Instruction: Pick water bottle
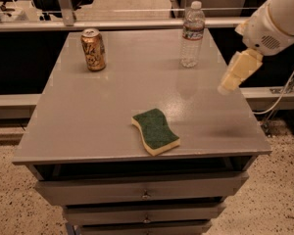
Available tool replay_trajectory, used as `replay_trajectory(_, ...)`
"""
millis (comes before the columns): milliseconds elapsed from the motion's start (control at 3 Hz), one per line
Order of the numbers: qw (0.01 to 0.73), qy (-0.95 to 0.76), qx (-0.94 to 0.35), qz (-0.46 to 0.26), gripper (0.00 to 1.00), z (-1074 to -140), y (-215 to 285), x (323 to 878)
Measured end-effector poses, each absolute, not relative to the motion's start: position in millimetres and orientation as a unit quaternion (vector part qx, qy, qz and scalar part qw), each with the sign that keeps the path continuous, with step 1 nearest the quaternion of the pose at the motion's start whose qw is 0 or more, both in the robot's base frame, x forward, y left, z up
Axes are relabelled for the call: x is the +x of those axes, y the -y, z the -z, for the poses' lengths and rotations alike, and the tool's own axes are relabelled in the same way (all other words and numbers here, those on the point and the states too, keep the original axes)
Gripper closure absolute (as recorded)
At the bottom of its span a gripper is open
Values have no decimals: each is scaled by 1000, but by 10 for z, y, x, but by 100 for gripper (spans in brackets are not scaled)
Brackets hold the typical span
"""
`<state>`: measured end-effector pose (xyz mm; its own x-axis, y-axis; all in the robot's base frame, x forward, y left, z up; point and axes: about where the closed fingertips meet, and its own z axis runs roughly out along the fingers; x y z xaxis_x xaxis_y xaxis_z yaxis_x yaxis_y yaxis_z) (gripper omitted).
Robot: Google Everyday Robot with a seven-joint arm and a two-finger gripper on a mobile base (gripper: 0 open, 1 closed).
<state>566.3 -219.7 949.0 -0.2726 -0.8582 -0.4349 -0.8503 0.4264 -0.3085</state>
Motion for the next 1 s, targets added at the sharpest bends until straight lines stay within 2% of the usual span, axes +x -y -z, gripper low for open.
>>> replay_trajectory(1000,483,-775,-398,-85,0,-9454,2142,6881)
